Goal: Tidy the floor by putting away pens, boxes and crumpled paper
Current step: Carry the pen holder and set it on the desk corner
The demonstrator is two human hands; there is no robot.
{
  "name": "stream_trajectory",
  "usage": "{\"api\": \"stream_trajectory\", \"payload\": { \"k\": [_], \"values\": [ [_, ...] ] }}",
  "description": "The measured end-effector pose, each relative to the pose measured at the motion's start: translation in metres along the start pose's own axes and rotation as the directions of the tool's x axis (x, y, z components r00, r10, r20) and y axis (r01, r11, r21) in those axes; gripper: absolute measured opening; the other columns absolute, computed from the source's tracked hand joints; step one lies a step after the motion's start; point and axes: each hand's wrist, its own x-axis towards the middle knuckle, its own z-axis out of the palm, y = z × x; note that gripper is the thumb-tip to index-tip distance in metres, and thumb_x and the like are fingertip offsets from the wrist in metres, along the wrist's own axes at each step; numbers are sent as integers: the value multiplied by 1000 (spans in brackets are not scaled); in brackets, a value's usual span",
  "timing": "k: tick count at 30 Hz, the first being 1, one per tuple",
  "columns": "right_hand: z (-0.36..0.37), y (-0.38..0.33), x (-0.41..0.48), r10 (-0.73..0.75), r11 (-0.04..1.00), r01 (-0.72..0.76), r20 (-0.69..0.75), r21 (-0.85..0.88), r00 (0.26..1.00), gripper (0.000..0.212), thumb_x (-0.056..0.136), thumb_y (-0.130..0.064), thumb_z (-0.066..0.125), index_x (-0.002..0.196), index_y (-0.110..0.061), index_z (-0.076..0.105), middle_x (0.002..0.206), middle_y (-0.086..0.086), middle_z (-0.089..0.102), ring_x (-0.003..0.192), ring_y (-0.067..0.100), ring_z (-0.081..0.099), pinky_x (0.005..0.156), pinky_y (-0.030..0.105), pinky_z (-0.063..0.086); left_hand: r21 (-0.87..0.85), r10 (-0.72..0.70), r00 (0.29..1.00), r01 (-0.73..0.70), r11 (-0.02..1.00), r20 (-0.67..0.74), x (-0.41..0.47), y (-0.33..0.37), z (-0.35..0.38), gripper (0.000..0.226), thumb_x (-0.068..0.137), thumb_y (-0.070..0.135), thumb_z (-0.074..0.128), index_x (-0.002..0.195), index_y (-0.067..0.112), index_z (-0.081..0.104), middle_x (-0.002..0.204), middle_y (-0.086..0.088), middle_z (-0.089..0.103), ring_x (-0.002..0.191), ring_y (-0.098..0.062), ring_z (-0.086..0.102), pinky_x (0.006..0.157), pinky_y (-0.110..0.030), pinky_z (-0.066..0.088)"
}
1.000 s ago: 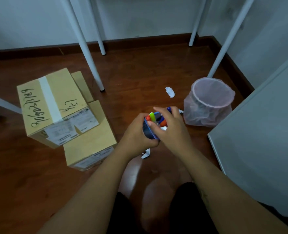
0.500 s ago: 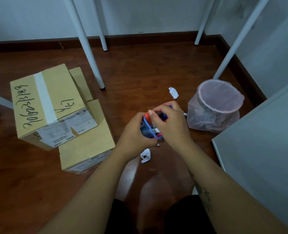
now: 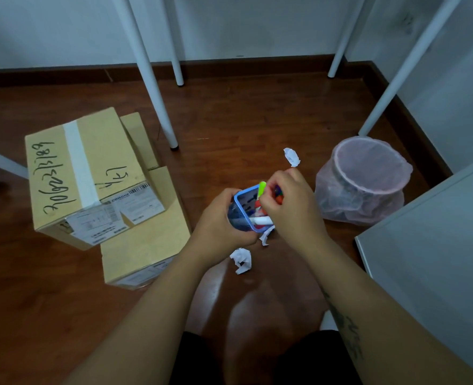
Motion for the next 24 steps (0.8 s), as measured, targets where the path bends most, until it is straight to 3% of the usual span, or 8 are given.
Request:
{"api": "stream_trajectory", "payload": {
  "k": [4, 6, 9, 11, 13, 18, 21, 24],
  "values": [
    [-4, 5, 0, 5, 999, -6, -29, -50, 1000, 3, 89, -15, 58, 90, -15, 61, 98, -6, 48, 90, 16, 53, 70, 40, 53, 21, 16, 1000, -16, 1000, -10, 2, 0, 0, 63, 64, 13, 91, 116, 25, 58, 108, 7, 67, 94, -5, 67, 77, -19, 55],
    [-3, 4, -4, -33, 999, 32, -14, -36, 999, 20, 91, -16, 56, 109, -18, 64, 121, -4, 48, 112, 18, 51, 78, 29, 51, 4, 16, 1000, -16, 1000, -4, 2, 1, 3, 62, 64, 13, 90, 116, 24, 58, 108, 6, 67, 94, -7, 67, 76, -18, 54],
    [-4, 1, -8, -60, 994, 65, 59, -87, 996, 45, 92, -30, 58, 137, -26, 52, 158, -4, 20, 143, 15, 22, 90, 16, 30, 16, 42, 999, -43, 999, 17, 3, 3, 4, 62, 66, 12, 88, 118, 23, 57, 109, 4, 65, 95, -7, 66, 75, -15, 52],
    [-7, 2, -7, -32, 998, 41, 154, -56, 987, 59, 90, -40, 60, 145, -30, 41, 160, -8, 13, 145, 12, 16, 95, 21, 31, 45, 54, 998, -56, 997, 35, 4, 3, 2, 62, 66, 14, 88, 118, 24, 56, 110, 5, 64, 95, -8, 65, 74, -16, 53],
    [-10, 8, -5, -26, 998, 39, 262, -46, 965, 68, 86, -46, 64, 147, -32, 37, 154, -12, 25, 142, 10, 21, 97, 24, 33, 41, 42, 998, -44, 998, 44, 4, 0, 1, 61, 65, 12, 87, 116, 25, 56, 110, 3, 65, 94, -10, 66, 72, -19, 53],
    [-10, 20, -3, -106, 994, 101, 277, 30, 955, 38, 82, -30, 74, 118, -23, 63, 117, -10, 49, 112, 16, 50, 90, 35, 50, 94, 50, 996, -56, 994, 71, 6, -4, -2, 61, 66, 13, 89, 116, 26, 56, 110, 4, 63, 94, -10, 64, 73, -19, 54],
    [-15, 19, 0, -117, 991, 133, 304, -31, 945, 68, 77, -32, 77, 138, -36, 48, 145, -6, 36, 134, 19, 33, 98, 23, 35, 105, 59, 995, -67, 992, 81, 7, -1, -5, 61, 65, 13, 89, 115, 25, 56, 108, 5, 63, 92, -9, 64, 73, -23, 56],
    [-21, 19, 0, -70, 980, 145, 443, -138, 894, 96, 74, -38, 76, 150, -48, 19, 161, -11, 9, 147, 19, 5, 112, 35, 23, 163, 79, 992, -95, 982, 103, 7, 1, -6, 61, 64, 13, 88, 115, 22, 56, 106, 6, 63, 91, -9, 63, 75, -31, 55]
  ]
}}
